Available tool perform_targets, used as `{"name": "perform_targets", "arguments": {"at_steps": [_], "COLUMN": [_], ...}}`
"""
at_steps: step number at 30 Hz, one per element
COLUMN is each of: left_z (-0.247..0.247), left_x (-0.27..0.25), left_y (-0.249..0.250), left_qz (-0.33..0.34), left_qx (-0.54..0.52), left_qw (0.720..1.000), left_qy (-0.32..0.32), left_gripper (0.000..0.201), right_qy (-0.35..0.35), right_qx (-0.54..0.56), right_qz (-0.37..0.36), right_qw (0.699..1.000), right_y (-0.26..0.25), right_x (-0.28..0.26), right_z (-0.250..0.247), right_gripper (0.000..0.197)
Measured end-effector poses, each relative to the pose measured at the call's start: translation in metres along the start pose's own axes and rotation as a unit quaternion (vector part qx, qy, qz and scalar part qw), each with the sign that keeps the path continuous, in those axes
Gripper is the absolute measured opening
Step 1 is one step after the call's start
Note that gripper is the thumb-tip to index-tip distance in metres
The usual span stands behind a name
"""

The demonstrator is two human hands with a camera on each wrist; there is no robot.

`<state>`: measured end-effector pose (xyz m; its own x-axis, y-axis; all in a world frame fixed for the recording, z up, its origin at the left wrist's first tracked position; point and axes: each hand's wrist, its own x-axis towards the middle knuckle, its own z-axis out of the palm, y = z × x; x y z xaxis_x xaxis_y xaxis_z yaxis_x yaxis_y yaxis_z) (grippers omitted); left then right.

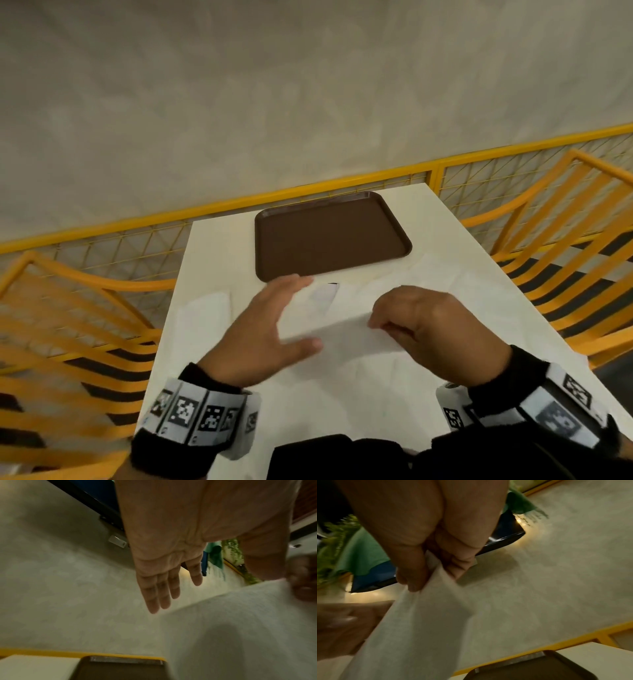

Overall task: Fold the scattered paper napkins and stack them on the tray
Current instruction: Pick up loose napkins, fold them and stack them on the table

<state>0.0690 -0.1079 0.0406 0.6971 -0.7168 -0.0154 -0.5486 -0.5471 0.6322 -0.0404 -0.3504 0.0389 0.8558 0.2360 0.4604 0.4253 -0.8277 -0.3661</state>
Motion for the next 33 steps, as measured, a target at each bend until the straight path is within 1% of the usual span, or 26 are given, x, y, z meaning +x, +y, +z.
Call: {"name": "perform_targets", "arguments": {"at_steps": [1,2,4,5,6,7,9,11,12,13,15,16,17,18,19,20,21,23,24,26,28,30,31,32,33], "left_z": [0.009,0.019,0.035,0.039,0.041,0.041,0.037,0.03,0.025,0.019,0.009,0.004,0.0,-0.003,-0.005,-0.007,-0.008,-0.008,-0.008,-0.006,-0.003,0.002,0.006,0.012,0.022], "left_x": [0.001,0.0,-0.001,-0.002,-0.003,-0.004,-0.004,-0.005,-0.006,-0.006,-0.007,-0.006,-0.005,-0.003,0.0,0.001,0.003,0.009,0.012,0.017,0.02,0.023,0.026,0.03,0.034], "left_y": [0.001,0.002,-0.001,-0.005,-0.013,-0.024,-0.05,-0.084,-0.1,-0.117,-0.149,-0.162,-0.173,-0.183,-0.191,-0.198,-0.205,-0.217,-0.223,-0.232,-0.238,-0.227,-0.214,-0.198,-0.182], "left_qz": [0.006,0.011,0.016,0.008,-0.017,-0.053,-0.149,-0.252,-0.3,-0.344,-0.415,-0.446,-0.476,-0.5,-0.517,-0.531,-0.538,-0.545,-0.548,-0.55,-0.562,-0.576,-0.564,-0.537,-0.498], "left_qx": [0.031,0.041,0.031,0.016,-0.01,-0.04,-0.085,-0.095,-0.083,-0.067,-0.038,-0.03,-0.024,-0.022,-0.017,-0.006,0.008,0.031,0.03,0.033,0.049,0.089,0.114,0.135,0.146], "left_qw": [0.999,0.999,0.999,1.0,0.999,0.997,0.981,0.95,0.934,0.919,0.893,0.881,0.868,0.857,0.849,0.842,0.839,0.835,0.833,0.831,0.82,0.802,0.805,0.817,0.84], "left_qy": [-0.011,-0.014,0.01,0.021,0.028,0.04,0.095,0.157,0.173,0.18,0.172,0.157,0.14,0.123,0.109,0.097,0.084,0.072,0.074,0.076,0.093,0.127,0.145,0.159,0.161], "left_gripper": [0.073,0.061,0.024,0.014,0.012,0.013,0.018,0.032,0.037,0.04,0.046,0.049,0.052,0.053,0.055,0.056,0.058,0.06,0.061,0.062,0.068,0.078,0.076,0.068,0.055], "right_qy": [-0.01,-0.016,-0.018,-0.02,-0.019,-0.021,-0.039,-0.069,-0.082,-0.099,-0.117,-0.119,-0.133,-0.135,-0.139,-0.144,-0.164,-0.179,-0.179,-0.203,-0.232,-0.248,-0.255,-0.259,-0.257], "right_qx": [-0.022,-0.039,-0.046,-0.039,-0.033,-0.027,-0.022,-0.02,-0.012,-0.01,-0.01,-0.007,-0.001,0.01,0.005,0.006,0.0,-0.014,-0.017,-0.032,-0.034,-0.05,-0.051,-0.047,-0.043], "right_qz": [-0.023,-0.043,-0.067,-0.064,-0.057,-0.042,-0.005,0.028,0.043,0.071,0.11,0.124,0.151,0.162,0.184,0.202,0.237,0.267,0.275,0.305,0.346,0.374,0.393,0.408,0.423], "right_qw": [0.999,0.998,0.997,0.997,0.998,0.999,0.999,0.997,0.996,0.992,0.987,0.985,0.98,0.977,0.973,0.969,0.958,0.947,0.944,0.93,0.909,0.892,0.882,0.874,0.868], "right_y": [-0.004,-0.007,-0.013,-0.015,-0.016,-0.015,-0.012,-0.007,-0.004,-0.003,0.004,0.009,0.009,0.017,0.022,0.028,0.03,0.04,0.044,0.05,0.055,0.061,0.062,0.062,0.061], "right_x": [0.001,0.002,0.002,0.002,0.002,0.0,-0.006,-0.016,-0.022,-0.027,-0.041,-0.048,-0.053,-0.062,-0.069,-0.077,-0.082,-0.096,-0.103,-0.114,-0.124,-0.134,-0.139,-0.143,-0.147], "right_z": [0.003,0.007,0.015,0.017,0.018,0.019,0.019,0.017,0.016,0.014,0.016,0.018,0.018,0.022,0.023,0.026,0.025,0.026,0.027,0.024,0.021,0.02,0.021,0.022,0.024], "right_gripper": [0.018,0.022,0.024,0.021,0.02,0.02,0.021,0.017,0.016,0.022,0.037,0.034,0.022,0.01,0.018,0.026,0.03,0.03,0.029,0.027,0.027,0.03,0.03,0.028,0.023]}}
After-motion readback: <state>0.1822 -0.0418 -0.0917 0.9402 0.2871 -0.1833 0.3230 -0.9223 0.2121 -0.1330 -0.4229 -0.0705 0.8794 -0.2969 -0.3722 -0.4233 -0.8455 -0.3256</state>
